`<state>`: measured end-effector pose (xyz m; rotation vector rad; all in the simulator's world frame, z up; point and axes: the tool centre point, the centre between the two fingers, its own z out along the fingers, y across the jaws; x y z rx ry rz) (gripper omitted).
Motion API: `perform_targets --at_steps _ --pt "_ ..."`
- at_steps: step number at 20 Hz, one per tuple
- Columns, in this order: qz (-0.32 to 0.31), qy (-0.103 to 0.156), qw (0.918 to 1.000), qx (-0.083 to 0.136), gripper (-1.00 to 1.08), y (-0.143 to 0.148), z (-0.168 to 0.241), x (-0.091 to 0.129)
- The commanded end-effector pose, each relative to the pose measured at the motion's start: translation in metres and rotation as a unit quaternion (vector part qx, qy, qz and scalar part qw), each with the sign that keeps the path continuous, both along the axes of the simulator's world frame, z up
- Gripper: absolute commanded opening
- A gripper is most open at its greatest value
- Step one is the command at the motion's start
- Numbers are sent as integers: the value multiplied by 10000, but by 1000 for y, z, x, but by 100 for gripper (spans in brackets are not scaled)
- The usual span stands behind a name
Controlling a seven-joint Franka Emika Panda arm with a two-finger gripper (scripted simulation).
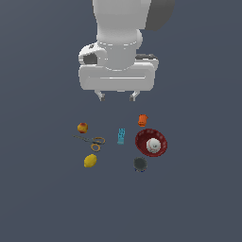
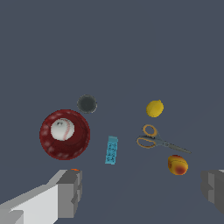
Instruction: Pick up a designated object from a clutter of objects.
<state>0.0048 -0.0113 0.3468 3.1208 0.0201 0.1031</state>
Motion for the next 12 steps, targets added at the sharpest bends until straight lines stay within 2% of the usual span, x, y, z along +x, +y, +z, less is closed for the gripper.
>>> perform_targets --at_steps 1,12 --pt "0 0 10000 0 100 0 0 0" --pt "225 15 9997 56 100 18 5 0"
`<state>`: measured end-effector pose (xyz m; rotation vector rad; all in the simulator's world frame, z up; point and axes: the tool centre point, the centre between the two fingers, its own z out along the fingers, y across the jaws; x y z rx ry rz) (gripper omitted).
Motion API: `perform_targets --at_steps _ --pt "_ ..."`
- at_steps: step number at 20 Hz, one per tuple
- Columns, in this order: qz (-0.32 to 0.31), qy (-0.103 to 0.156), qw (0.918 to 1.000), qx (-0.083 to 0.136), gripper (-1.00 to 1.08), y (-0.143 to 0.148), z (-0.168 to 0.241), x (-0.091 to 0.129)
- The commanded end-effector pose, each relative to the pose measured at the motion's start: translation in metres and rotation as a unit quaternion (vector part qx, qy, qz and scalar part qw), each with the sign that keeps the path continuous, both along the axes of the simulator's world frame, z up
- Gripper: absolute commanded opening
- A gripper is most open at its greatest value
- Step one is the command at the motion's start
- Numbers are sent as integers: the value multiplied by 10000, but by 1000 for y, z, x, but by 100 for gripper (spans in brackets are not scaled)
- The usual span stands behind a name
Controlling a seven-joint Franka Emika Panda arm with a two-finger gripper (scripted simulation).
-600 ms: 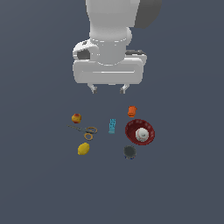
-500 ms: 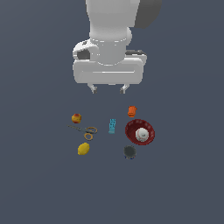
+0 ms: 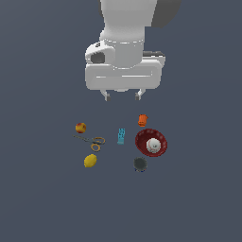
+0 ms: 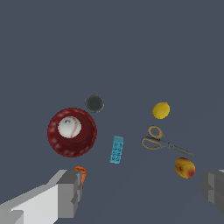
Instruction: Pick up a designated object from a clutter of objects.
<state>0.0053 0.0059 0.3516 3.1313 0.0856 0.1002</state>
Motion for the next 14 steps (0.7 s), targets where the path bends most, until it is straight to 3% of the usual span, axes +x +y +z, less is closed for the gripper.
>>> perform_targets --at_steps 1,7,14 --pt "11 2 10000 5 100 1 0 0" --pt "170 19 9998 -36 100 5 -9 3" --pt "856 90 9961 -172 100 24 -46 14"
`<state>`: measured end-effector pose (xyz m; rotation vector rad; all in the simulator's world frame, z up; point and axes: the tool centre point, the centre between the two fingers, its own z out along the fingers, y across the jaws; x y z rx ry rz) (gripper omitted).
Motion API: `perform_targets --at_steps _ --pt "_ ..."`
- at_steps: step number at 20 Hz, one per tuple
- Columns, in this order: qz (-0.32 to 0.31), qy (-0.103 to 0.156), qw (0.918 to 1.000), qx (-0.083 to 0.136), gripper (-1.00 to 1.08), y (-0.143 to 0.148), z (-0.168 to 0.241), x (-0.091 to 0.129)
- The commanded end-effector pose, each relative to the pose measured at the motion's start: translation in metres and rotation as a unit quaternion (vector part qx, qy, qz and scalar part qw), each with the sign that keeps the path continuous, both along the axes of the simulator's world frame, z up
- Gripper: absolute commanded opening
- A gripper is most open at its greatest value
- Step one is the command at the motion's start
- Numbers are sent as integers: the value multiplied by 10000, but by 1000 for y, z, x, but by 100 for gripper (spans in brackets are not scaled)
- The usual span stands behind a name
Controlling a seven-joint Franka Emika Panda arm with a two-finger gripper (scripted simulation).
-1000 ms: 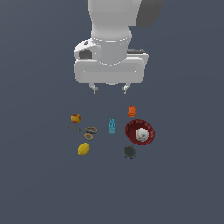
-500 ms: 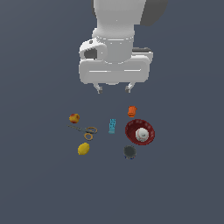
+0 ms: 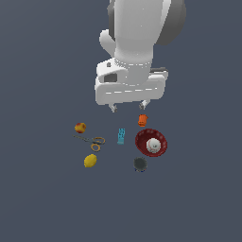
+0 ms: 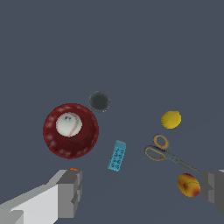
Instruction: Pick up a designated object from a clutter of objects.
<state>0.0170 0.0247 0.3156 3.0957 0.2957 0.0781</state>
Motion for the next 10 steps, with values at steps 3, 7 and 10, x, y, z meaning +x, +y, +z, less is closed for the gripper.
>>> perform_targets --at_steps 3,7,10 --pt "651 72 9978 -99 100 19 -36 8" --pt "1448 151 9892 -165 100 45 -78 13" --pt "2123 209 9768 -176 100 68 -115 13"
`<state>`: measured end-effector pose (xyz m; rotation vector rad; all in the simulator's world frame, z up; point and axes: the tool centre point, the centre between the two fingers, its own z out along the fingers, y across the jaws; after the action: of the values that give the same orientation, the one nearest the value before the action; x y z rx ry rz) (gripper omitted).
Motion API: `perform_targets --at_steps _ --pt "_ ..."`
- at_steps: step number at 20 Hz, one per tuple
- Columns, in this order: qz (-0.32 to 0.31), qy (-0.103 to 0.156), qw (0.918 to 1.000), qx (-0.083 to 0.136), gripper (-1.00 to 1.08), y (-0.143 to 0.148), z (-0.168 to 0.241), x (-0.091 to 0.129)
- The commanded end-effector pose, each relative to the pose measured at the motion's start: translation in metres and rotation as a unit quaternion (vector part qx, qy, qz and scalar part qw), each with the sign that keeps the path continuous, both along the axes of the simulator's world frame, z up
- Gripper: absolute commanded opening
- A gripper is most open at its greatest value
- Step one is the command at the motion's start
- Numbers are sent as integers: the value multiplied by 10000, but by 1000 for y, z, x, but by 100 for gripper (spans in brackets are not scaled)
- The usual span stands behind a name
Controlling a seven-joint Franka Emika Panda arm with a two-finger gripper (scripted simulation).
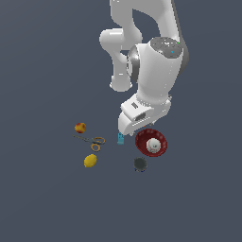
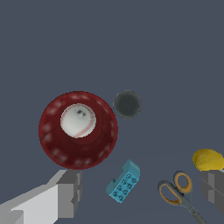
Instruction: Pick up a designated object from a clutter of objects.
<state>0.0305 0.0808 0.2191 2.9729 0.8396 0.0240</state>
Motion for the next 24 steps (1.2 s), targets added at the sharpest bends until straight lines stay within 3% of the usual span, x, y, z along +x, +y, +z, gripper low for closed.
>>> perform_targets --at_steps 1,12,17,24 --pt "556 55 9984 2 100 19 -29 -1" --pt "2064 181 9782 154 100 76 -106 -15" --pt "2269 194 9736 190 100 84 -117 -18" --pt "2246 198 9741 187 100 83 -124 -19"
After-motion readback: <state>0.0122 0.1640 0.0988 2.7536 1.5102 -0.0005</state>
